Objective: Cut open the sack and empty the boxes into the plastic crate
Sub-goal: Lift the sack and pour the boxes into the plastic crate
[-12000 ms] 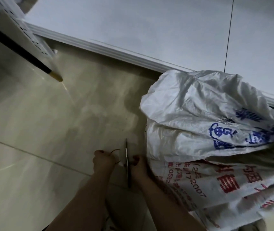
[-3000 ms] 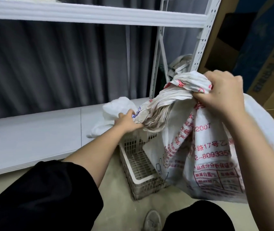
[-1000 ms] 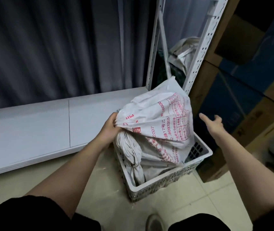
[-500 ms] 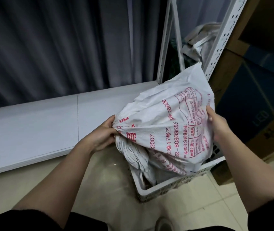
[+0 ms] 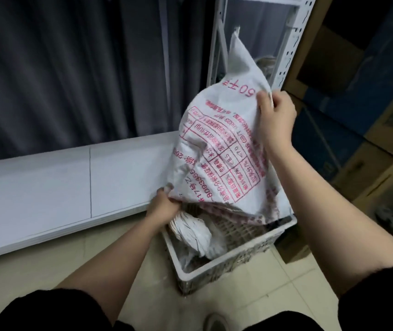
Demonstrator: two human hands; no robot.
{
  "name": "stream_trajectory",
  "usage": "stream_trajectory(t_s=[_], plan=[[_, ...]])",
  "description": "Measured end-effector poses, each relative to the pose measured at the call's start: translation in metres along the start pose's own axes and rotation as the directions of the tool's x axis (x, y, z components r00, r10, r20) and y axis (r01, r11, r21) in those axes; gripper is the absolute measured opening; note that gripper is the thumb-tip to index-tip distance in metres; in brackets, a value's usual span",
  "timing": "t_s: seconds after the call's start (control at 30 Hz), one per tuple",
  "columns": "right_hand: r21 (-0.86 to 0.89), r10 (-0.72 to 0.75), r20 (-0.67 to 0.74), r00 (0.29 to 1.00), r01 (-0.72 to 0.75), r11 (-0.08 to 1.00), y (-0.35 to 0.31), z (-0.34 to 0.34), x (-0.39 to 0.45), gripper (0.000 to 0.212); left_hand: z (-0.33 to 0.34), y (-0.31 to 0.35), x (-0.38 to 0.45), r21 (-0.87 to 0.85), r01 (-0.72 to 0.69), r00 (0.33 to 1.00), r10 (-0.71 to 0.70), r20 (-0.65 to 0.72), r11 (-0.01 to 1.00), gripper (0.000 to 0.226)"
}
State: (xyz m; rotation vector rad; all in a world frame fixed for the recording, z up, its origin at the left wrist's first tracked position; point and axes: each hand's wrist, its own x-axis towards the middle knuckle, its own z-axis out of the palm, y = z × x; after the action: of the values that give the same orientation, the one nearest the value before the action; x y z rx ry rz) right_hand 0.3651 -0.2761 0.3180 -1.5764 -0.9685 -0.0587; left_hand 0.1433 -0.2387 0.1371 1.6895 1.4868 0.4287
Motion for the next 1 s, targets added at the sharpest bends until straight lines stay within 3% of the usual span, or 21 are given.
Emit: stream_trajectory(t_s=[0.07, 0.13, 0.23, 0.3, 0.4, 0.53, 0.6, 0.63, 0.7, 0.77, 0.8, 0.83, 0.87, 0.9, 0.93, 1.0], plan=[[-0.036, -0.098, 0.010, 0.995, 0.098, 0.995, -0.018, 0.002, 0.003, 0.033, 0.005, 0.015, -0.011, -0.103, -0.079, 0.967, 0.101, 0.232, 0.991, 0.028], [-0.068, -0.197, 0.040, 0.980, 0.199, 0.978, -0.033, 0.002, 0.003, 0.032, 0.015, 0.023, -0.020, -0.161, -0.026, 0.871, 0.101, 0.481, 0.987, 0.035], [-0.119, -0.367, 0.129, 0.921, 0.382, 0.916, -0.044, 0.000, -0.006, 0.027, 0.032, 0.016, -0.006, 0.058, -0.089, 0.793, 0.035, 0.608, 0.994, 0.060], [-0.137, -0.444, 0.217, 0.869, 0.478, 0.868, -0.045, 0.000, -0.021, 0.025, 0.028, 0.015, -0.011, 0.232, -0.167, 0.797, -0.007, 0.604, 0.958, 0.063], [-0.058, -0.477, 0.339, 0.811, 0.524, 0.850, -0.039, 0.005, -0.046, 0.024, 0.022, 0.009, -0.027, 0.254, -0.189, 0.825, 0.013, 0.566, 0.949, 0.054], [-0.103, -0.457, 0.503, 0.733, 0.576, 0.811, -0.022, 0.016, -0.076, 0.022, 0.017, -0.014, -0.037, 0.426, -0.313, 0.722, -0.078, 0.687, 0.849, 0.057], [-0.162, -0.408, 0.525, 0.747, 0.558, 0.814, -0.009, 0.020, -0.082, 0.022, -0.006, -0.027, -0.039, 0.511, -0.357, 0.713, -0.126, 0.690, 0.782, 0.048], [-0.184, -0.374, 0.528, 0.762, 0.533, 0.826, -0.001, 0.020, -0.083, 0.023, -0.019, -0.034, -0.037, 0.555, -0.355, 0.738, -0.139, 0.660, 0.752, 0.043], [-0.195, -0.317, 0.532, 0.785, 0.478, 0.857, 0.013, 0.023, -0.086, 0.027, -0.052, -0.046, -0.027, 0.594, -0.227, 0.871, -0.113, 0.479, 0.772, 0.033], [-0.211, -0.308, 0.518, 0.798, 0.468, 0.858, 0.020, 0.026, -0.091, 0.028, -0.082, -0.043, -0.008, 0.365, 0.042, 0.990, -0.088, 0.109, 0.930, 0.025], [-0.220, -0.327, 0.504, 0.800, 0.485, 0.846, 0.019, 0.028, -0.094, 0.028, -0.094, -0.033, -0.005, 0.150, 0.118, 0.985, -0.097, -0.142, 0.982, 0.027], [-0.231, -0.359, 0.489, 0.795, 0.515, 0.826, 0.018, 0.031, -0.096, 0.028, -0.105, -0.016, -0.007, -0.041, 0.061, 0.927, -0.072, -0.367, 0.997, 0.027], [-0.246, -0.402, 0.478, 0.781, 0.558, 0.792, 0.016, 0.035, -0.098, 0.027, -0.113, 0.006, -0.013, -0.169, -0.049, 0.878, -0.038, -0.476, 0.984, 0.027], [-0.265, -0.449, 0.474, 0.757, 0.609, 0.747, 0.014, 0.038, -0.099, 0.026, -0.119, 0.029, -0.021, -0.280, -0.141, 0.896, 0.002, -0.445, 0.950, 0.032], [-0.281, -0.487, 0.479, 0.730, 0.653, 0.703, 0.013, 0.042, -0.100, 0.025, -0.120, 0.054, -0.028, -0.389, -0.172, 0.944, 0.038, -0.328, 0.905, 0.036], [-0.296, -0.537, 0.503, 0.677, 0.719, 0.629, 0.011, 0.048, -0.104, 0.024, -0.113, 0.087, -0.040, -0.523, -0.024, 1.000, 0.030, 0.002, 0.852, 0.041]])
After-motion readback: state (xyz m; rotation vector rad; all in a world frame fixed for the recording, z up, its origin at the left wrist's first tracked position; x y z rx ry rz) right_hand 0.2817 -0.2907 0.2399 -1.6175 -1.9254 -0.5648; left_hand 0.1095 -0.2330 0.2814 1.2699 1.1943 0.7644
